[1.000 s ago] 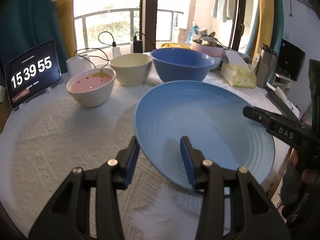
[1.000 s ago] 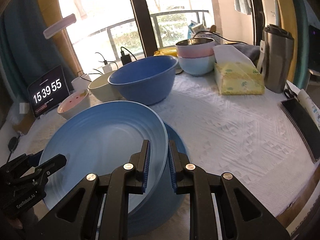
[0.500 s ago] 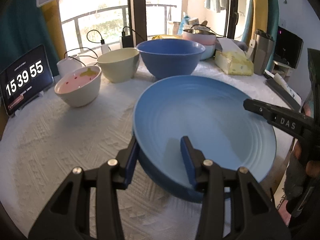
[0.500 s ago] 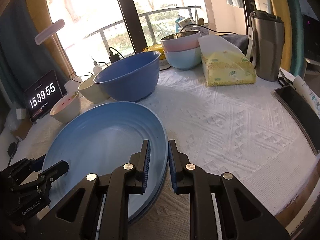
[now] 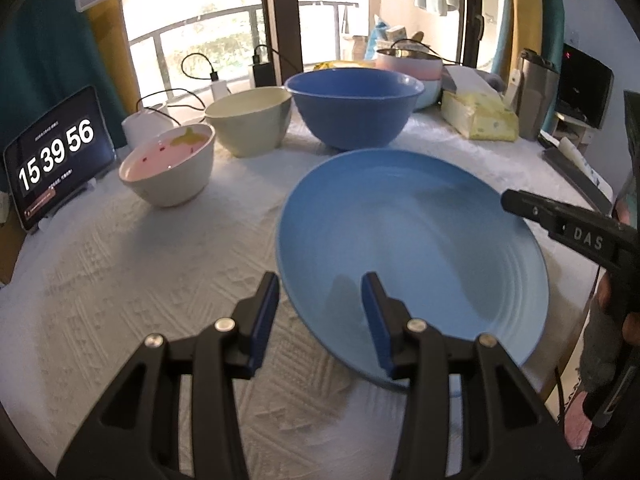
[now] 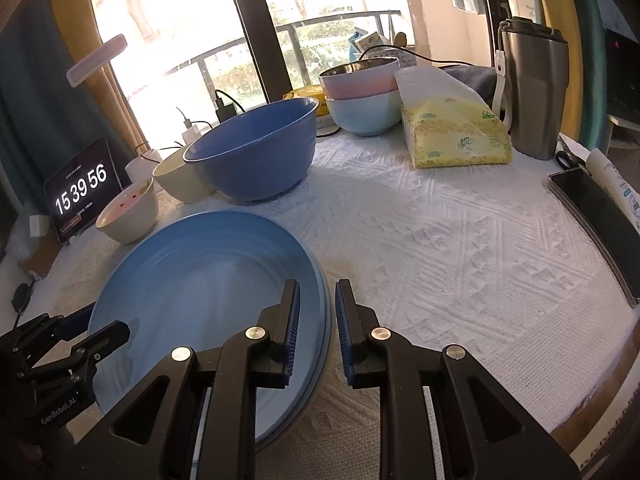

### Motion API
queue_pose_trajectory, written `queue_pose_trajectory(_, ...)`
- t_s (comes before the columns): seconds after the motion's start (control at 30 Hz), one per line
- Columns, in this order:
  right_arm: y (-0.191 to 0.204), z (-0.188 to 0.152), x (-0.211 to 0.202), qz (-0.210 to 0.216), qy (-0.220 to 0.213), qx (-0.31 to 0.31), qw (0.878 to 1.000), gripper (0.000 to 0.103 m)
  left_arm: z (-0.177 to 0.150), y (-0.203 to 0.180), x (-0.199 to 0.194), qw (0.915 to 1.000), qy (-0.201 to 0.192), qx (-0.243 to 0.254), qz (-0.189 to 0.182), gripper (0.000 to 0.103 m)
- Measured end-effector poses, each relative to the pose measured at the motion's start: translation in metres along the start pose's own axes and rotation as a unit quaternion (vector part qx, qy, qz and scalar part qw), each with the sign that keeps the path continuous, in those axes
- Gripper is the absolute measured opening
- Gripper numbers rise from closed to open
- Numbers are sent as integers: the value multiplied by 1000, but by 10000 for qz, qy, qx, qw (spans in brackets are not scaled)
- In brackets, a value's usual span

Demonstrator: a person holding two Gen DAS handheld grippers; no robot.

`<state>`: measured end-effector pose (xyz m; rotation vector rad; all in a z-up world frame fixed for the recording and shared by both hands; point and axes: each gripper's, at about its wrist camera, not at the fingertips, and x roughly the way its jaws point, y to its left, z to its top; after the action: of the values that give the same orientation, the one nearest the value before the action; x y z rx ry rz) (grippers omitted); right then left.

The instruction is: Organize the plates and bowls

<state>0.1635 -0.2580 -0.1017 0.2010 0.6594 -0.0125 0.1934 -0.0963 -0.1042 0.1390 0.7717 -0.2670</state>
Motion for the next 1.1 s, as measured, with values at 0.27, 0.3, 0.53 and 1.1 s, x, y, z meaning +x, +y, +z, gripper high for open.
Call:
queue_pose_trajectory(0.27,-1,0,1,0,25,40,10000,20,1,22,-3,9989,-86,-438,109,47)
queue_pose_trajectory(0.3,-1,0,1,5,31,55,10000,21,2,23,-3,9987,-121,-473,114,47)
queue_pose_trajectory(0.53,-5,1,-5,40,-15,158,9999,35,4,22,16,9988,-20,-456,188,47)
queue_pose_trajectory(1.1,-11,0,-8,205,-55,329,9992,54,4,19,20,9973,149,-660,-277,47)
